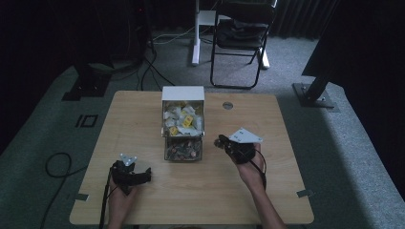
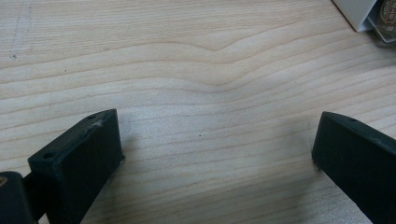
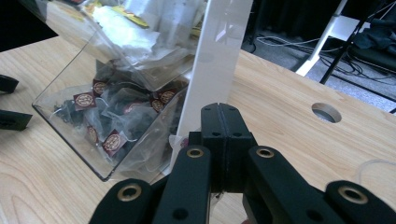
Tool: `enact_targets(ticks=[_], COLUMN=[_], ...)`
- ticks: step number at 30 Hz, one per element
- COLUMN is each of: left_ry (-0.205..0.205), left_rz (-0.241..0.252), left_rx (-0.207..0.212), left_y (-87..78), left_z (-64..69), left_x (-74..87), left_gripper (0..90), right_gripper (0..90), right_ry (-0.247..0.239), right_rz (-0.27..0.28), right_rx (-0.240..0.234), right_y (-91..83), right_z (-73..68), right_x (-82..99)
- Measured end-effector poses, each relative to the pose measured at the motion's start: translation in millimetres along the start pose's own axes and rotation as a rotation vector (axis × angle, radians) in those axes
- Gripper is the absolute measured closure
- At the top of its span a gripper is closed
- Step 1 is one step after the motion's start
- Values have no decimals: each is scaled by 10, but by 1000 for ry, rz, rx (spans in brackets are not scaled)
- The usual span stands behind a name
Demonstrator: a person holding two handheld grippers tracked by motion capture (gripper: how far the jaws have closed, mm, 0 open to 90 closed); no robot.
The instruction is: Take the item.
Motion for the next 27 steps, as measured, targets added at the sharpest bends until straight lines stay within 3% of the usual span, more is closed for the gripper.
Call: enact_targets(ticks=[27], left_ry=[-1], left_rz=[1], left_rx=[0], left_y=[0], left_z=[1], left_x=[0], left_gripper=[21], right_gripper=[900], right_ry=[38], right_rz=[7], right_rx=[40], right_y=[9], right_z=[225], right_x=[-51])
Point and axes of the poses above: each handheld gripper's, and its own axes: y roughly forward along the jaws, x roughly out of its underside, z roughly to its right, the point moved 3 cm from there along y, roughly forward along the jaws, and after that the axes turned 10 degrees about x, right-handed, at the moved point
